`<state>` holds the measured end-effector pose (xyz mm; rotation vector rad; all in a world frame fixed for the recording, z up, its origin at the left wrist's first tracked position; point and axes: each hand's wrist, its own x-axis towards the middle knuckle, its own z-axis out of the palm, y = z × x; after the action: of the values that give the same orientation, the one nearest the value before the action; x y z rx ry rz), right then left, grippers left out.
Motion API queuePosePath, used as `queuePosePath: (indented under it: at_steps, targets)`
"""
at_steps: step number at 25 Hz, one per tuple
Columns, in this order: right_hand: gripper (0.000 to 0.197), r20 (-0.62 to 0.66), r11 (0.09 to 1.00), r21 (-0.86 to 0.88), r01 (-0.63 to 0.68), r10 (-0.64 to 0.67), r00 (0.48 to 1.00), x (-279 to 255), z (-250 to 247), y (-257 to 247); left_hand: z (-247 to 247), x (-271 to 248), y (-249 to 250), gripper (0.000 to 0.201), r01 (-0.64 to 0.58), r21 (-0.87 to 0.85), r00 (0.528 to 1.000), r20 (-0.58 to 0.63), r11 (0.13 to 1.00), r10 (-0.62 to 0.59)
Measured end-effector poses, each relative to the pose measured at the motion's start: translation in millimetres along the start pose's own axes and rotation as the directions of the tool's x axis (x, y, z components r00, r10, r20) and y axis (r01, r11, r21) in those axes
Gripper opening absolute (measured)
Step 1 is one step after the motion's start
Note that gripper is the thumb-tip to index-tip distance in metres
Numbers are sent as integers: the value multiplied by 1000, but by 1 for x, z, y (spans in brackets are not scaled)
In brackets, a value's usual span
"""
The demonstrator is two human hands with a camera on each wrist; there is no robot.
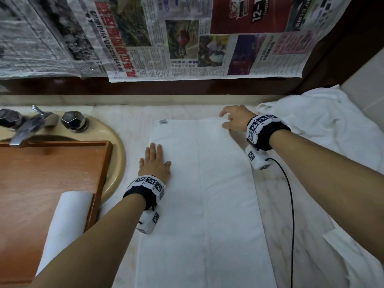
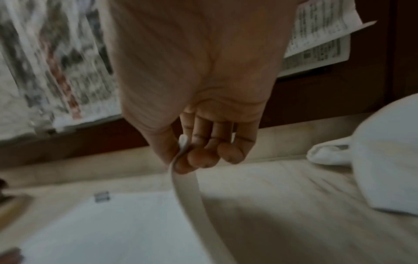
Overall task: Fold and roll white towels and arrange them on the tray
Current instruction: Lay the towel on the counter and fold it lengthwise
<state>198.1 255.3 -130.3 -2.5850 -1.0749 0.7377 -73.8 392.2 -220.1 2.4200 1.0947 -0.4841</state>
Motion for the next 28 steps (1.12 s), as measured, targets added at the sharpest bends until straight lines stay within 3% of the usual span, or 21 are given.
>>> queuePosePath:
  at_steps: [3, 5, 7, 9, 10, 14, 20, 28]
  targets:
    - [17, 31, 964, 259, 57, -67, 997, -13, -3, -42, -11, -14, 22, 54, 5, -66, 980, -199, 998, -18]
    - [9, 24, 936, 349, 38, -49, 999, -15, -1, -65, -14, -31, 48, 34, -158, -245, 952, -293, 957, 83]
    - [5, 21, 899, 437, 3, -13, 1000, -14, -1, -82, -12, -51, 75, 41, -236, -560, 972, -128, 794, 199]
    - [3, 34, 878, 478, -18, 3, 999, -14, -2, -90, -10, -70, 92, 46, -108, -766, 955, 98, 634, 281]
    - [3, 44, 875, 483, -28, 7, 999, -14, -3, -92, -8, -74, 95, 42, -93, -789, 942, 127, 608, 309]
    - [3, 57, 862, 503, -72, 50, 997, -13, -1, -89, -4, -77, 86, 25, -149, -762, 931, 108, 630, 350]
    - [12, 13, 880, 468, -82, 86, 996, -11, -7, -94, -41, -74, 75, 24, 45, -894, 917, 214, 445, 337]
    - [4, -182, 974, 196, 109, -73, 981, 21, 17, -114, -71, -67, 19, 33, 161, -920, 918, 273, 358, 289]
